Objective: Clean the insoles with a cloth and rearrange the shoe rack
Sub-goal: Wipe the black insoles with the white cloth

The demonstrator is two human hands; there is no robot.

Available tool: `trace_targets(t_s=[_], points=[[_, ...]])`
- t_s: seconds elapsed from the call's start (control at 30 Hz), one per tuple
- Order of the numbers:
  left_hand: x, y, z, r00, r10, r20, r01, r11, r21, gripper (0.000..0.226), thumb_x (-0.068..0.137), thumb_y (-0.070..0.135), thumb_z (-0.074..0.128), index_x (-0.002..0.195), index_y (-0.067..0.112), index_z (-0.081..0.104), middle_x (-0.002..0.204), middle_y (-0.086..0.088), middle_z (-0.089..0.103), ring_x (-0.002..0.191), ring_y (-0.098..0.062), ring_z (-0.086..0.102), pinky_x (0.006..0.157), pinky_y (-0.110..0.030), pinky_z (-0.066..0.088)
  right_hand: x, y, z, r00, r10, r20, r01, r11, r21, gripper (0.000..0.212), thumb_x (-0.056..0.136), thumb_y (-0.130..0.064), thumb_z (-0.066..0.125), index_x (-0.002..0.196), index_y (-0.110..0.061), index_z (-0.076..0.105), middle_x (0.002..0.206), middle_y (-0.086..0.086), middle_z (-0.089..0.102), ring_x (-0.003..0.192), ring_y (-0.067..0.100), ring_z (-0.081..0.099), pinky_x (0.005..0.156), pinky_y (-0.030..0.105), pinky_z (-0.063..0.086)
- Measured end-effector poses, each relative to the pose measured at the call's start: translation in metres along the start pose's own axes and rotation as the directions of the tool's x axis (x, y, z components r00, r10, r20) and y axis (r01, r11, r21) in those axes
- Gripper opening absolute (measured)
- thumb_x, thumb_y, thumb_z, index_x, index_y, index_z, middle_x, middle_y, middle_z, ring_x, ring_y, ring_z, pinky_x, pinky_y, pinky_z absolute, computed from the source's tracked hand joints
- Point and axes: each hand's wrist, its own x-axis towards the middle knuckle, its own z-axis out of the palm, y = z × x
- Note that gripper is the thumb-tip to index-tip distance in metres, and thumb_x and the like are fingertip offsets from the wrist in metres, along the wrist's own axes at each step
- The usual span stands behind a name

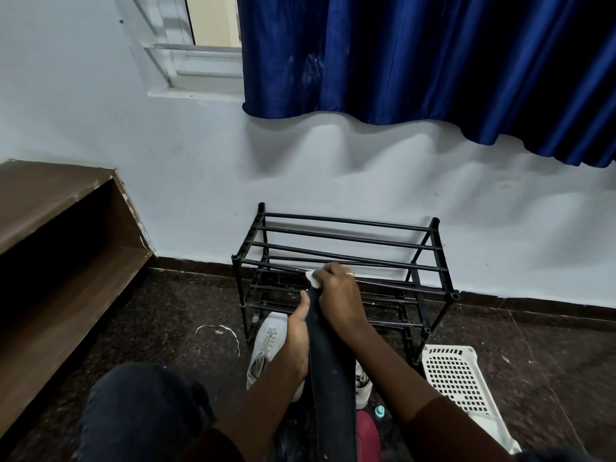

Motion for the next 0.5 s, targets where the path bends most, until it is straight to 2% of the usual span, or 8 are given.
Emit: trace_targets(t_s=[0.03,0.1,0.17,0.2,0.23,0.27,0.33,0.5], points=[[-0.001,0.002,0.004,0.996,0.088,-0.033,-0.086,0.995,0.050,0.068,0.084,0.053,0.056,0.124,-0.002,0.053,0.116,-0.023,0.057,0.112,-0.028,0.053,0.103,-0.033,0.039,-0.006,-0.002,0.001,0.999,-0.047,0.014,0.046,0.999,0.015,0.024,0.057,0.013,0.066,0.074,-0.004,0.070,0.080,0.013,0.064,0.072,0.034,0.059,0.059,0.030,0.047],[0.002,0.007,0.006,0.974,0.197,-0.109,-0.189,0.979,0.075,0.055,0.088,0.053,0.054,0.100,-0.002,0.058,0.098,-0.015,0.054,0.095,-0.017,0.056,0.086,-0.022,0.047,-0.018,-0.006,0.005,0.994,-0.102,0.038,0.101,0.994,0.031,0.031,0.053,0.015,0.066,0.075,-0.006,0.071,0.082,0.010,0.065,0.071,0.030,0.061,0.057,0.026,0.047],[0.003,0.005,0.007,0.977,0.210,-0.048,-0.206,0.976,0.069,0.055,0.087,0.063,0.040,0.088,0.011,0.060,0.087,-0.002,0.052,0.073,-0.007,0.061,0.064,-0.017,0.051,-0.026,-0.006,0.007,0.994,-0.102,0.049,0.100,0.994,0.042,0.035,0.052,0.016,0.065,0.079,-0.006,0.071,0.083,0.008,0.066,0.071,0.028,0.062,0.055,0.025,0.047],[0.002,0.006,0.009,0.989,0.147,-0.006,-0.147,0.989,0.033,0.054,0.079,0.068,0.041,0.089,0.017,0.057,0.088,0.001,0.052,0.072,-0.005,0.060,0.063,-0.015,0.051,-0.027,-0.006,0.007,0.993,-0.105,0.053,0.103,0.994,0.031,0.033,0.054,0.015,0.066,0.079,-0.006,0.071,0.084,0.008,0.066,0.072,0.028,0.062,0.054,0.025,0.046],[0.000,0.004,0.008,0.995,0.078,0.058,-0.072,0.991,-0.110,0.054,0.076,0.068,0.045,0.092,0.018,0.055,0.091,0.000,0.053,0.079,-0.007,0.059,0.068,-0.017,0.050,-0.025,-0.004,0.005,0.992,-0.113,0.058,0.113,0.994,0.007,0.028,0.057,0.012,0.067,0.079,-0.006,0.069,0.084,0.009,0.065,0.073,0.029,0.062,0.052,0.025,0.045],[-0.001,0.004,0.006,0.994,0.067,0.084,-0.055,0.990,-0.133,0.054,0.078,0.064,0.051,0.096,0.013,0.056,0.096,-0.005,0.056,0.087,-0.014,0.058,0.076,-0.023,0.048,-0.023,-0.002,0.003,0.991,-0.124,0.058,0.126,0.991,-0.033,0.022,0.060,0.007,0.069,0.078,-0.006,0.068,0.083,0.009,0.064,0.074,0.030,0.061,0.049,0.026,0.045],[0.001,0.002,0.002,0.996,0.049,0.081,-0.039,0.992,-0.120,0.055,0.089,0.056,0.043,0.105,0.007,0.060,0.099,-0.015,0.064,0.091,-0.024,0.063,0.081,-0.031,0.048,-0.014,0.003,-0.004,0.993,-0.109,0.038,0.113,0.984,-0.138,0.020,0.060,0.000,0.076,0.078,-0.006,0.067,0.082,0.009,0.063,0.074,0.031,0.061,0.044,0.027,0.045],[0.003,0.004,0.004,0.994,0.014,0.104,-0.007,0.997,-0.073,0.067,0.093,0.060,0.028,0.118,0.007,0.060,0.100,-0.018,0.070,0.086,-0.027,0.070,0.084,-0.038,0.048,-0.004,0.002,-0.014,0.999,0.029,-0.025,-0.035,0.962,-0.270,0.031,0.051,0.001,0.082,0.077,-0.006,0.067,0.074,0.012,0.061,0.064,0.031,0.060,0.044,0.029,0.047]])
